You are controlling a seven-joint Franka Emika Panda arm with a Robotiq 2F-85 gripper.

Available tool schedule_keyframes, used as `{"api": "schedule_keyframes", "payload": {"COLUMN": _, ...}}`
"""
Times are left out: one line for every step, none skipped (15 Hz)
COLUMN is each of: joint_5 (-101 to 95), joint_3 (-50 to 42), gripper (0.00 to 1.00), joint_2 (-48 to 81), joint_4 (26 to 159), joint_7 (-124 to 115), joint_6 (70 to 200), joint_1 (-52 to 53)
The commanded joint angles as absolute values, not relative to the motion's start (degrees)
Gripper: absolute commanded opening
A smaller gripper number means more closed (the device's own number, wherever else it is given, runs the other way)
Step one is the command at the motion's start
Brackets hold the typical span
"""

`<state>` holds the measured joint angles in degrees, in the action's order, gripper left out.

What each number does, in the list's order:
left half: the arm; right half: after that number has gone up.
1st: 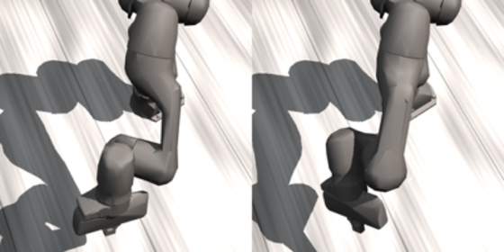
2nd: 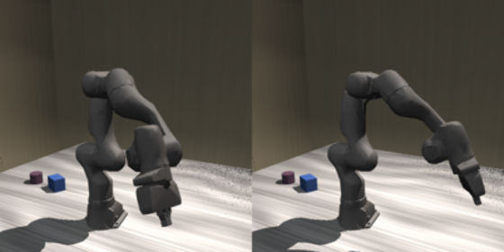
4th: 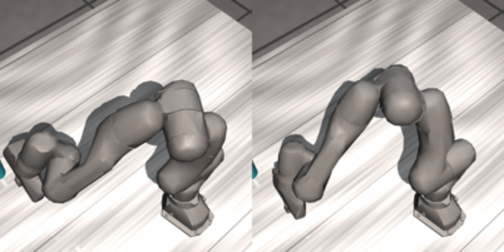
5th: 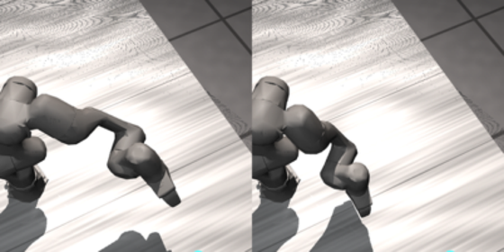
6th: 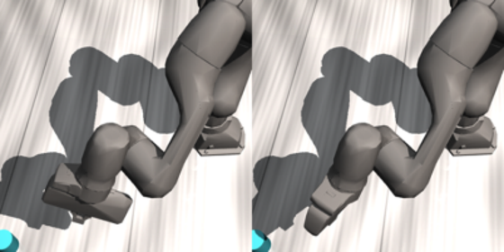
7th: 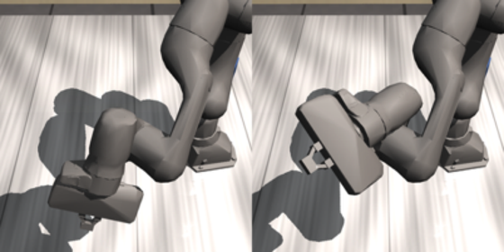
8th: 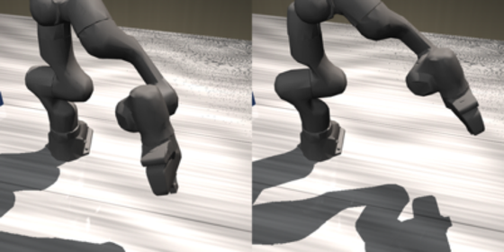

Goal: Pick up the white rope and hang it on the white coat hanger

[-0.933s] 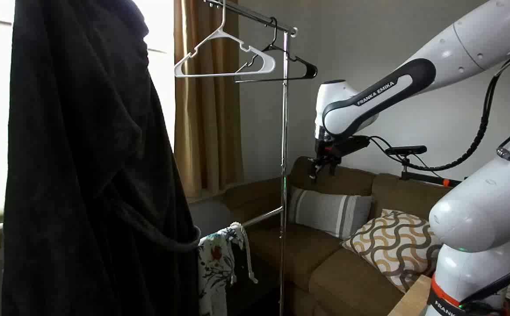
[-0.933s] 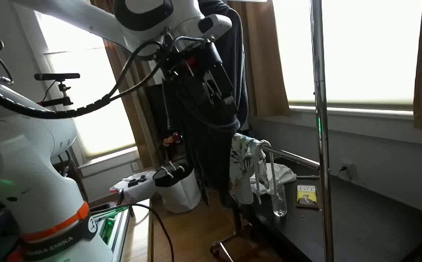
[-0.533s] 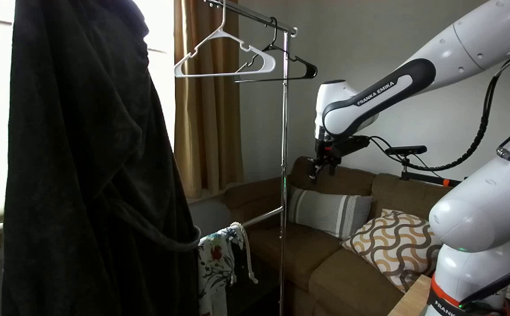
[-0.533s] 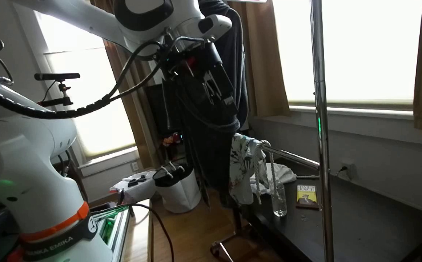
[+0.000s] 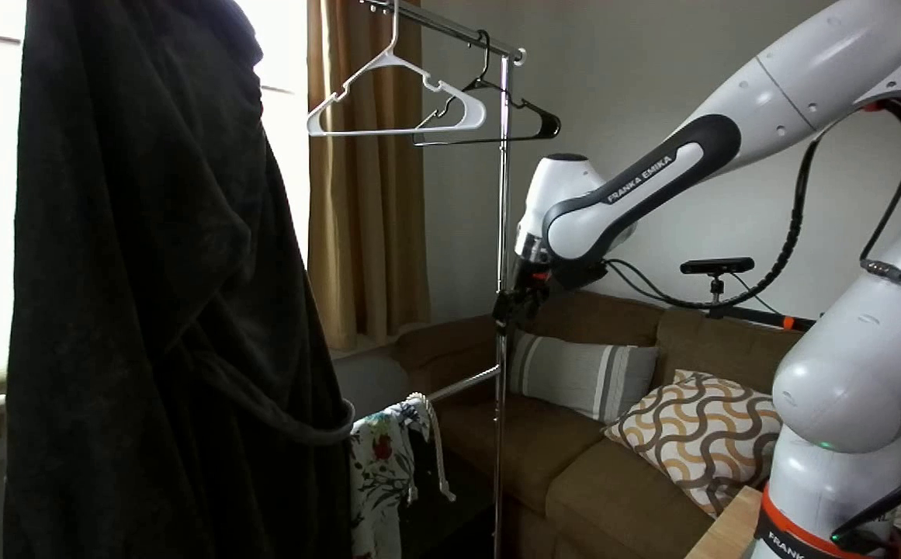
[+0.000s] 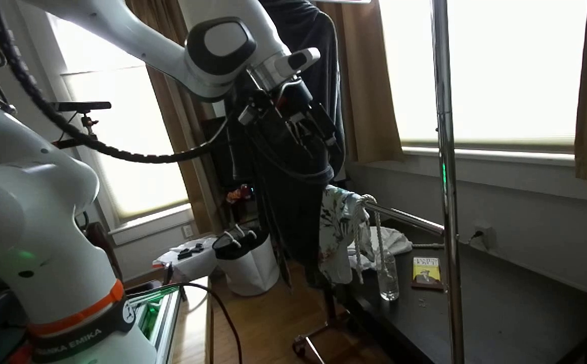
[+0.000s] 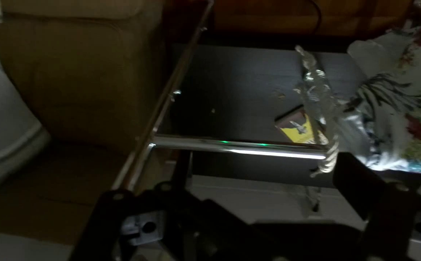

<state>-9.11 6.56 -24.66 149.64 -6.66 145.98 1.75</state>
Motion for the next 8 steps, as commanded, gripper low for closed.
{"api": "schedule_keyframes", "payload": {"joint_5": -6.61, "joint_3": 8.96, "gripper": 1.00, "joint_2": -12.58, "joint_4": 144.93, "joint_7": -3.32, "joint_6": 155.27, "joint_1": 7.13}}
{"api": "schedule_keyframes", "payload": {"joint_5": -8.91, "joint_3": 10.37, "gripper": 1.00, "joint_2": -8.48, "joint_4": 142.51, "joint_7": -3.94, "joint_6": 156.42, "joint_1": 6.50}}
{"api": "schedule_keyframes", "payload": {"joint_5": -9.08, "joint_3": 10.63, "gripper": 1.00, "joint_2": -5.75, "joint_4": 140.97, "joint_7": -3.47, "joint_6": 157.53, "joint_1": 6.94}}
{"api": "schedule_keyframes", "payload": {"joint_5": -9.82, "joint_3": 10.87, "gripper": 1.00, "joint_2": -2.49, "joint_4": 139.63, "joint_7": -3.34, "joint_6": 159.00, "joint_1": 6.81}}
{"api": "schedule_keyframes", "payload": {"joint_5": -10.20, "joint_3": 10.81, "gripper": 1.00, "joint_2": 0.18, "joint_4": 138.02, "joint_7": -2.84, "joint_6": 159.85, "joint_1": 6.88}}
{"api": "schedule_keyframes", "payload": {"joint_5": -11.23, "joint_3": 10.41, "gripper": 1.00, "joint_2": 3.11, "joint_4": 136.25, "joint_7": -2.22, "joint_6": 160.84, "joint_1": 6.69}}
{"api": "schedule_keyframes", "payload": {"joint_5": -10.97, "joint_3": 9.90, "gripper": 1.00, "joint_2": 5.59, "joint_4": 134.37, "joint_7": -0.71, "joint_6": 161.54, "joint_1": 6.96}}
{"api": "schedule_keyframes", "payload": {"joint_5": -11.21, "joint_3": 9.61, "gripper": 1.00, "joint_2": 7.79, "joint_4": 132.03, "joint_7": 0.60, "joint_6": 161.06, "joint_1": 7.16}}
